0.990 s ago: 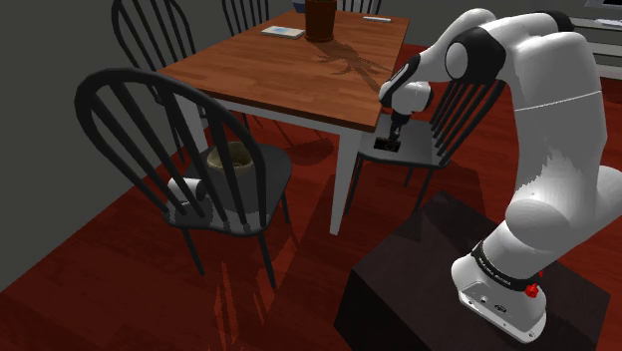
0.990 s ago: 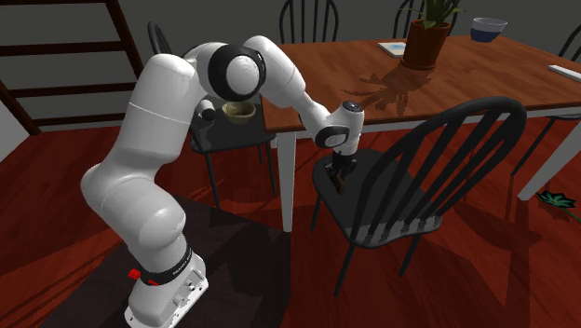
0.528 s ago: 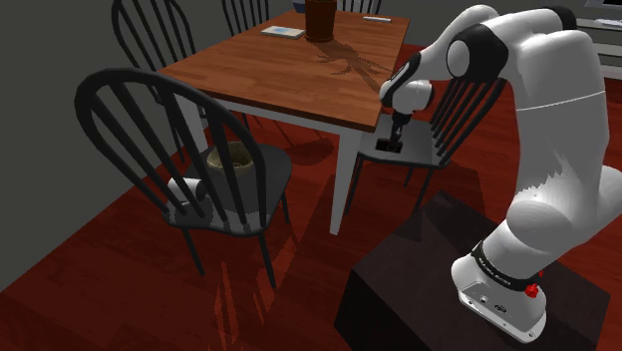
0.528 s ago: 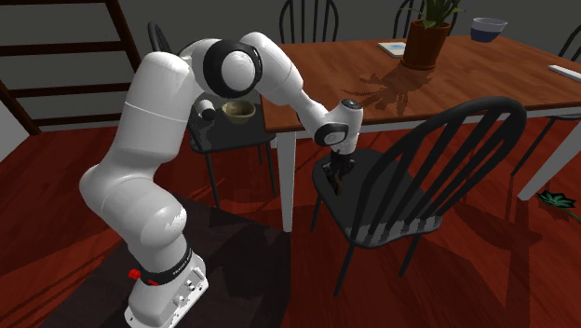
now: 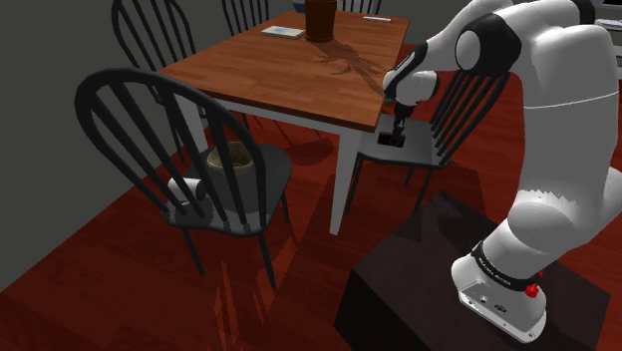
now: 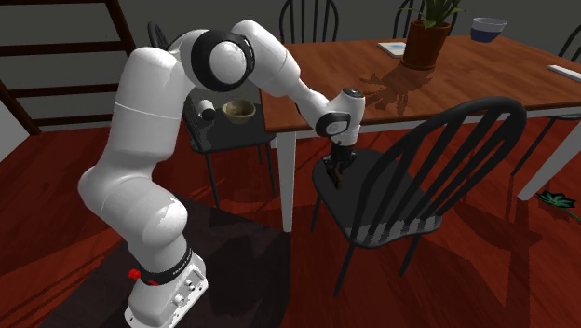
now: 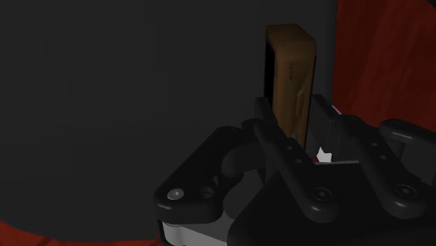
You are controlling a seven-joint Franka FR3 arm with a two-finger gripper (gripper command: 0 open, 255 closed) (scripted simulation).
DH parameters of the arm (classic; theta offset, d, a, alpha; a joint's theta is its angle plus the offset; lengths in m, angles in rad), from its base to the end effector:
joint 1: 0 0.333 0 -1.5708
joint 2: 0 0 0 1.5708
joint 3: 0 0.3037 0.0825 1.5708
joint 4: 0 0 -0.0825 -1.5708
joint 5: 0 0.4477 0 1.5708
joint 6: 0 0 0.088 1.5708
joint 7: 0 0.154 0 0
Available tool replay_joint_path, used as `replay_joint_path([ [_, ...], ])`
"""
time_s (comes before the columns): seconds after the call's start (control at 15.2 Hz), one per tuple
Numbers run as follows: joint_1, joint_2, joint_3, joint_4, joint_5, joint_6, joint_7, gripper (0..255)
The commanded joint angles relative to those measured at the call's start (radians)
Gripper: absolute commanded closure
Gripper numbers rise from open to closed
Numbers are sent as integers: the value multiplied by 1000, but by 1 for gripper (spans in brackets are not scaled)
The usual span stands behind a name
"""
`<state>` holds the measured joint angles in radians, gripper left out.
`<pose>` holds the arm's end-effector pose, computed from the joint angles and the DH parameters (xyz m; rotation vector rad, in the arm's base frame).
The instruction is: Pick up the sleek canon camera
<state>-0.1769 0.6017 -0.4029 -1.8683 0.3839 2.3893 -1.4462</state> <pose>0.5655 -0.3610 0.1066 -2.9547 -0.9848 -0.0356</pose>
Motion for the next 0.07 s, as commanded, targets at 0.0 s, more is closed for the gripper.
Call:
replay_joint_path([
  [0.0,8,-11,5,13,0,4,-1,255],
])
